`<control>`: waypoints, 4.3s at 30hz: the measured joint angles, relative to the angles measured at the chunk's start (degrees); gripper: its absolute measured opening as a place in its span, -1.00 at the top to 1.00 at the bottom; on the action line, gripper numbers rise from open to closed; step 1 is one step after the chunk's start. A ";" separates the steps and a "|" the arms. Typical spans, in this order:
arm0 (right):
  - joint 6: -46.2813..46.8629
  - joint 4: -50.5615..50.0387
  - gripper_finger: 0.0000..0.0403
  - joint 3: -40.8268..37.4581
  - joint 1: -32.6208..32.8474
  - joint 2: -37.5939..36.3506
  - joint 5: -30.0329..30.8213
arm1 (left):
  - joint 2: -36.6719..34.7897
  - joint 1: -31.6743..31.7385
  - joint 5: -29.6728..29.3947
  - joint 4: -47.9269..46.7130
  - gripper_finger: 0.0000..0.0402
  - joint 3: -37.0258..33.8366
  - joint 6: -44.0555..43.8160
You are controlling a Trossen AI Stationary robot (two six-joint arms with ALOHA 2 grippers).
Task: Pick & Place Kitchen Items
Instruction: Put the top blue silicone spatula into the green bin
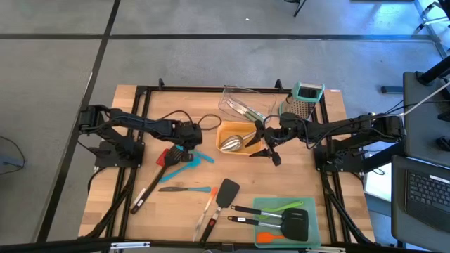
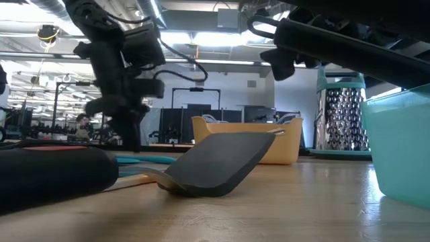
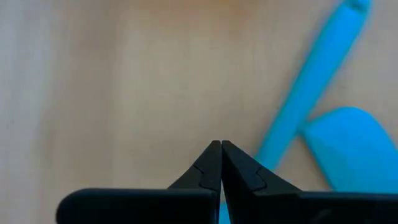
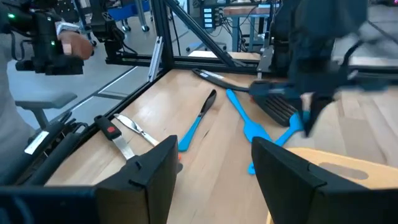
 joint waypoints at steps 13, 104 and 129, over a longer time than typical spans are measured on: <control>0.52 -1.83 -0.02 0.00 0.00 0.00 0.21 | -7.76 -5.60 -8.46 -10.62 0.65 1.23 -1.99; -6.09 -36.56 -0.02 50.68 10.75 44.30 31.79 | 1.26 8.94 27.77 -8.70 0.71 -2.79 -17.23; -2.89 -45.19 -0.02 64.09 14.03 53.22 40.31 | 1.18 6.71 26.96 -8.30 0.71 -2.79 -19.95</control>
